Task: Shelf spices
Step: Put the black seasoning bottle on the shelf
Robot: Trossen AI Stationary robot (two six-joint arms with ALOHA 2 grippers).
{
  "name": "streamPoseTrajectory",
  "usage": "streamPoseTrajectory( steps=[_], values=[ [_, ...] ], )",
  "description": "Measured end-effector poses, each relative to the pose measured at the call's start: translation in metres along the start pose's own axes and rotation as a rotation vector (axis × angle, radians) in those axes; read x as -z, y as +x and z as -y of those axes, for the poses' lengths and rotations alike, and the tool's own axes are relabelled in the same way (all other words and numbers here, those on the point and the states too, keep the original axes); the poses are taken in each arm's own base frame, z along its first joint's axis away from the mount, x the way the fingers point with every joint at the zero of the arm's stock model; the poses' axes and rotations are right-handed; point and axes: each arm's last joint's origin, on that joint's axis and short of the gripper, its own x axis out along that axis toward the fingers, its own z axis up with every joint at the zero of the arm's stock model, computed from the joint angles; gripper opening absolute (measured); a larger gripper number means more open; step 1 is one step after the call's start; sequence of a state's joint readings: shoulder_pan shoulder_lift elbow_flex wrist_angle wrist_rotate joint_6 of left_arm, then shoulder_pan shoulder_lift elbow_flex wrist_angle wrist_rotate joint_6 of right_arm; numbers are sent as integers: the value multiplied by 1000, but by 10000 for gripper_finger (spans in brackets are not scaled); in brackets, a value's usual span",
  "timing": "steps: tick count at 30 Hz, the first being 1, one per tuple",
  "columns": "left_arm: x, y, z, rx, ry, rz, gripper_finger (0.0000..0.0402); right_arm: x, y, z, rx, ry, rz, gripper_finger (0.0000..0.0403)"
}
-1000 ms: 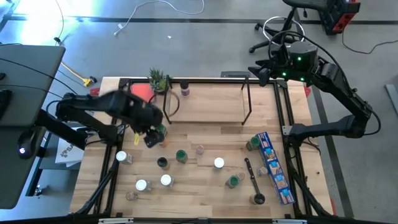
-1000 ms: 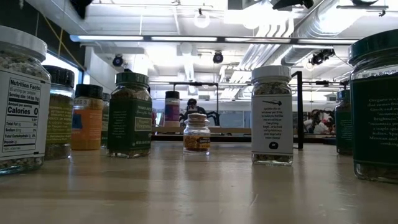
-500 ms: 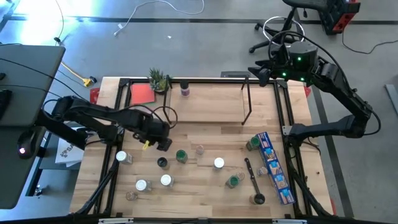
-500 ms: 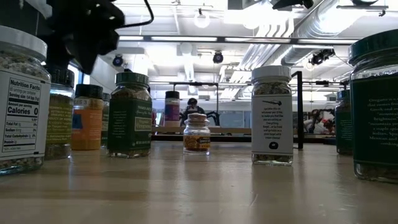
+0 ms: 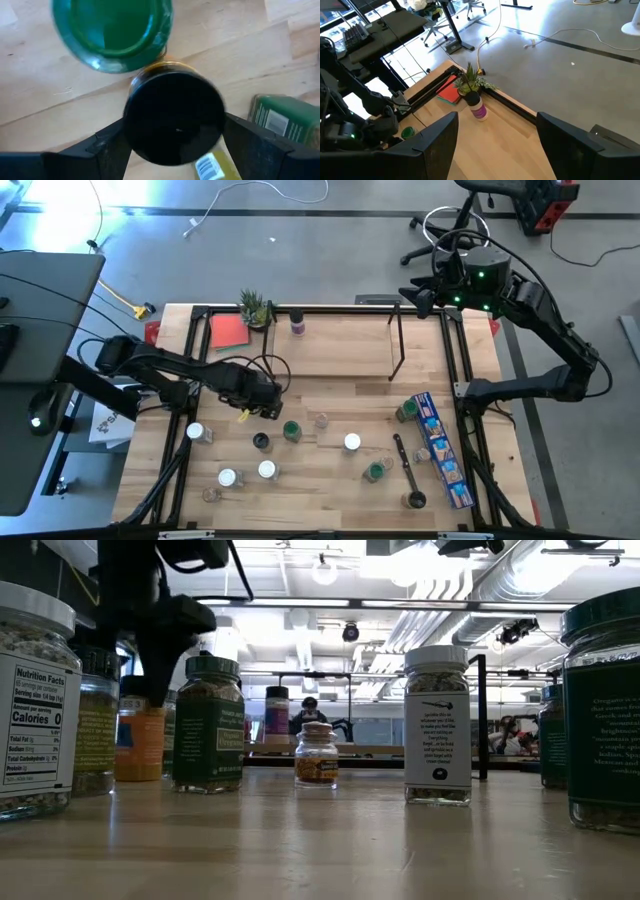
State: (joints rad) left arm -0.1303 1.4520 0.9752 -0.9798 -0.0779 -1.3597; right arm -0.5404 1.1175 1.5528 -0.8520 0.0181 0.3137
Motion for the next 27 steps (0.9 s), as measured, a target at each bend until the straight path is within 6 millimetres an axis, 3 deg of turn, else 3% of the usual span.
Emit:
streamPoseTrajectory(
  steps=[11, 20, 27],
  values=[
    [-2, 5, 2, -25, -52, 65, 271, 0, 0, 0, 0, 3, 0, 264],
    [-1, 5, 3, -24, -53, 65, 199, 0, 0, 0, 0, 3, 0, 264],
    [7, -20, 16, 37, 130, -22, 198, 0, 0, 0, 0, 2, 0, 264]
  ],
)
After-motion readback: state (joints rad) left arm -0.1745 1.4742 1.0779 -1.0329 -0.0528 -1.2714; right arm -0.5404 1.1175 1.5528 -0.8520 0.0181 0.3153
